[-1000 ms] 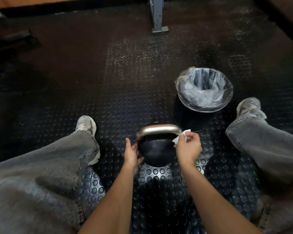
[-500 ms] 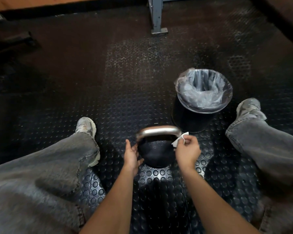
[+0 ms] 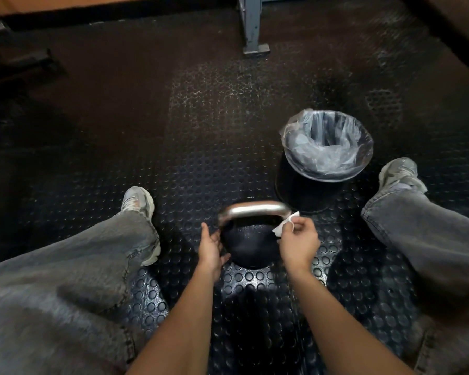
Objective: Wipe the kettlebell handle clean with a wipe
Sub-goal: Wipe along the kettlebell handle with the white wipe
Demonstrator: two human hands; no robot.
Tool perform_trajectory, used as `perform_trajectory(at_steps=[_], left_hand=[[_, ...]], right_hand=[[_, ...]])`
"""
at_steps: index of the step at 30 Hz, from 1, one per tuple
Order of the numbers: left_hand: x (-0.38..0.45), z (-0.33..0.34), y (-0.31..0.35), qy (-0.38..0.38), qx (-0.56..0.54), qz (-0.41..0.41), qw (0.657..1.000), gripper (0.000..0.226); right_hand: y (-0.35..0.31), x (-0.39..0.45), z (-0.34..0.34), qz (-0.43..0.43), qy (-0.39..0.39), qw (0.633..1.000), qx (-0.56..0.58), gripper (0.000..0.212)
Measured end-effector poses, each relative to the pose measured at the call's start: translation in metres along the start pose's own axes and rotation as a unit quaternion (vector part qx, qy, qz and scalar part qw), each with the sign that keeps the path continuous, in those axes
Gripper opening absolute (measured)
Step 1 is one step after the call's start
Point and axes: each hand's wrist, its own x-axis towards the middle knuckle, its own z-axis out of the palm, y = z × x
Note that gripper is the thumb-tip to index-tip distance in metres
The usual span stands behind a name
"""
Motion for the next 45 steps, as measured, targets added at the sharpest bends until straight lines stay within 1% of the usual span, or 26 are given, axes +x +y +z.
perform_trajectory(at_steps=[2,3,6,7,9,11,13,14,15,17,19,22,23,25,27,30,31,32,34,36,38,39,40,42,44,45], left_hand=[[-0.001,0.002,0.001,0.001,0.0,0.001,1.0,0.079],[-0.001,0.002,0.0,0.003,-0.002,0.0,1.0,0.079],[0.001,0.001,-0.001,0.006,-0.006,-0.003,1.0,0.082],[0.001,0.0,-0.001,0.007,-0.005,-0.004,1.0,0.082],[0.001,0.0,-0.001,0.009,-0.002,-0.003,1.0,0.082],[0.001,0.0,-0.001,0.006,0.001,0.0,1.0,0.081],[0.002,0.0,-0.001,0.002,0.001,0.001,1.0,0.082],[0.002,-0.001,-0.001,0.002,0.001,0.002,1.0,0.083],[0.002,-0.001,-0.001,0.004,0.0,0.002,1.0,0.083],[0.003,-0.001,-0.001,0.008,0.001,0.003,1.0,0.082],[0.003,0.0,-0.001,0.011,-0.002,0.002,1.0,0.082],[0.003,0.001,-0.001,0.008,-0.009,0.0,1.0,0.08],[0.004,0.001,-0.002,0.008,-0.011,-0.002,1.0,0.08],[0.004,0.0,-0.003,0.008,-0.007,-0.003,1.0,0.08],[0.005,-0.001,-0.003,0.006,0.001,0.0,1.0,0.081],[0.005,-0.002,-0.003,0.0,0.004,0.001,1.0,0.082],[0.005,-0.003,-0.003,-0.001,0.003,0.002,1.0,0.082],[0.005,-0.002,-0.003,-0.001,0.002,0.003,1.0,0.082],[0.006,-0.002,-0.004,0.003,0.004,0.004,1.0,0.081],[0.005,-0.002,-0.004,0.006,0.001,0.004,1.0,0.08],[0.004,-0.001,-0.005,0.002,-0.002,0.005,1.0,0.08],[0.004,0.0,-0.004,0.001,-0.005,0.004,1.0,0.079],[0.002,0.0,-0.004,0.0,-0.006,0.003,1.0,0.078],[0.0,0.001,-0.003,-0.001,-0.004,0.002,1.0,0.077],[0.001,0.001,-0.003,-0.002,0.002,0.005,1.0,0.078],[0.0,0.0,-0.003,-0.002,0.004,0.005,1.0,0.079]], right_hand=[[-0.008,-0.008,0.001,-0.053,-0.003,0.999,0.003,0.012],[-0.013,-0.013,0.003,-0.102,-0.023,0.994,0.003,0.01],[-0.016,-0.024,0.01,-0.275,-0.093,0.956,-0.049,0.011],[-0.011,-0.023,0.012,-0.293,-0.103,0.948,-0.069,0.013],[-0.003,-0.019,0.012,-0.236,-0.106,0.962,-0.085,0.014],[0.004,-0.011,0.007,-0.109,-0.073,0.989,-0.072,0.009],[0.006,0.001,0.002,0.021,-0.024,0.999,-0.018,0.013],[0.005,0.005,0.0,0.053,-0.008,0.998,0.018,0.016],[0.001,0.007,-0.002,0.055,0.004,0.998,0.039,0.016],[-0.006,0.003,-0.003,-0.012,0.015,0.999,0.028,0.012],[-0.016,-0.008,-0.002,-0.11,-0.016,0.994,0.009,0.01],[-0.02,-0.021,0.004,-0.28,-0.099,0.953,-0.053,0.013],[-0.016,-0.021,0.007,-0.305,-0.109,0.944,-0.071,0.014],[-0.013,-0.02,0.007,-0.281,-0.116,0.949,-0.084,0.014],[-0.004,-0.015,0.007,-0.196,-0.105,0.971,-0.09,0.011],[0.004,-0.001,0.003,-0.009,-0.018,1.0,-0.005,0.017],[0.004,0.003,0.002,0.019,0.008,0.999,0.028,0.019],[0.001,0.003,0.001,0.02,0.021,0.999,0.04,0.018],[-0.008,-0.003,0.001,-0.027,0.015,0.999,0.021,0.013],[-0.017,-0.016,0.004,-0.121,-0.039,0.992,0.014,0.01],[-0.02,-0.027,0.008,-0.25,-0.089,0.964,-0.027,0.013],[-0.016,-0.028,0.011,-0.287,-0.102,0.951,-0.055,0.014],[-0.014,-0.028,0.012,-0.294,-0.11,0.947,-0.071,0.015],[-0.006,-0.022,0.013,-0.227,-0.117,0.964,-0.071,0.014],[0.001,-0.011,0.009,-0.078,-0.074,0.994,-0.032,0.016],[0.004,-0.004,0.007,0.008,-0.037,0.999,0.008,0.018]])
